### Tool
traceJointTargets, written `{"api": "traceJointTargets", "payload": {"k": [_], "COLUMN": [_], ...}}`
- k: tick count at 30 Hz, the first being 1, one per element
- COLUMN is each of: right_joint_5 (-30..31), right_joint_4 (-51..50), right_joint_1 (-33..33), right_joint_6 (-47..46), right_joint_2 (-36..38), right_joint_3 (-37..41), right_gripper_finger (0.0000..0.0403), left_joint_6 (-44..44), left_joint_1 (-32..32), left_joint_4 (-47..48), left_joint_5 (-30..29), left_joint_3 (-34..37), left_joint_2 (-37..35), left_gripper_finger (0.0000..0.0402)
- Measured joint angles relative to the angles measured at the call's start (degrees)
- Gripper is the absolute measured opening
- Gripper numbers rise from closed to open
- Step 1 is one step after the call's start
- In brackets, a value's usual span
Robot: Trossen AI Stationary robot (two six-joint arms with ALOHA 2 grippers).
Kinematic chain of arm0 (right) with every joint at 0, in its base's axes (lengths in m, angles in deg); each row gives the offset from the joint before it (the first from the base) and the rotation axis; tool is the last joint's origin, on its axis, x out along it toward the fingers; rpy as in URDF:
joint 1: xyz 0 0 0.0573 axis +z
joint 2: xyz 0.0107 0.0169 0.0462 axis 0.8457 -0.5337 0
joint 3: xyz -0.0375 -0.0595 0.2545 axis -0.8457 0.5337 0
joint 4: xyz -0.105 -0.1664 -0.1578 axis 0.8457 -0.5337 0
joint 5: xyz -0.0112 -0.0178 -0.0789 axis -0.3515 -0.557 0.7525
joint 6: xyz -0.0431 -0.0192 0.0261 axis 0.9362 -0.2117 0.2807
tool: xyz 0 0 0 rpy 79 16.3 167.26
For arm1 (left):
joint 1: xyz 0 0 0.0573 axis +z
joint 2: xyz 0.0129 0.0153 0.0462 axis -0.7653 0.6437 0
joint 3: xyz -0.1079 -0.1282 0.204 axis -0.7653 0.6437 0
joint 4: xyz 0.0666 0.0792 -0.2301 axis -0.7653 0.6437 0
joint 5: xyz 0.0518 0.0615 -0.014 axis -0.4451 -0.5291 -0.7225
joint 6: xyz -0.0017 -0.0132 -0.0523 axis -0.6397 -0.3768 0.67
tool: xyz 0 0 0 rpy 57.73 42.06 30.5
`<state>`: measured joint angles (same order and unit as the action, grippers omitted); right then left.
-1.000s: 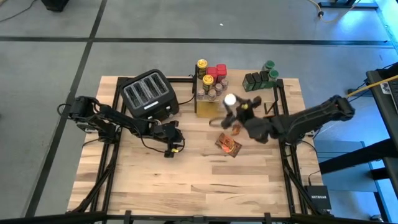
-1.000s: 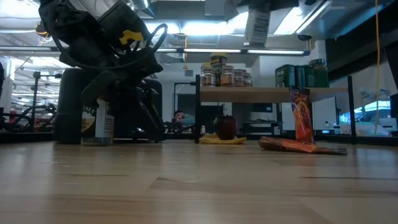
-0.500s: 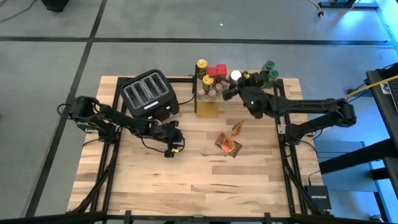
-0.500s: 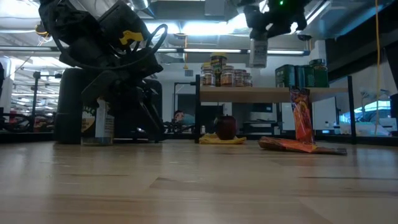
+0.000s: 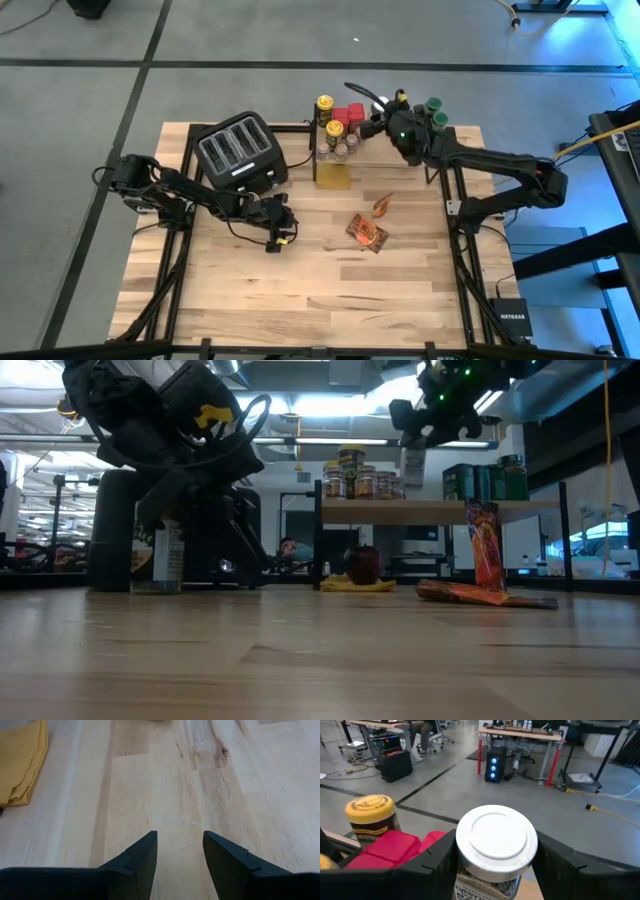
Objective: Shelf spices
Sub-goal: Put the white seasoning bottle on the shelf
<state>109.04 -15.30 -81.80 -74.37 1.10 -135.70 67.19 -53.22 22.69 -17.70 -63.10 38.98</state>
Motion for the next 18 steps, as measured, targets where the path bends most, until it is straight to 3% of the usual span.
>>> {"api": "traceJointTargets", "payload": {"k": [8, 18], "right_joint_5": [-6.0, -9.4], "right_joint_4": [-1.5, -0.8], "right_joint_1": [-5.5, -5.6], "right_joint_6": [-2.2, -2.1], "right_joint_2": [-3.2, -5.9], "right_joint_3": [0.0, -0.1], "right_gripper_finger": [0.0212, 0.0214], "left_joint_6": [-0.7, -0.7], "left_joint_1": [0.0, 0.0], "left_joint_4": [0.0, 0.1], "left_joint_5": [-0.9, -0.9], "left_joint_3": [0.0, 0.0], "left_joint_2": [0.0, 0.0], "left_gripper_finger": [0.0153, 0.0153]}}
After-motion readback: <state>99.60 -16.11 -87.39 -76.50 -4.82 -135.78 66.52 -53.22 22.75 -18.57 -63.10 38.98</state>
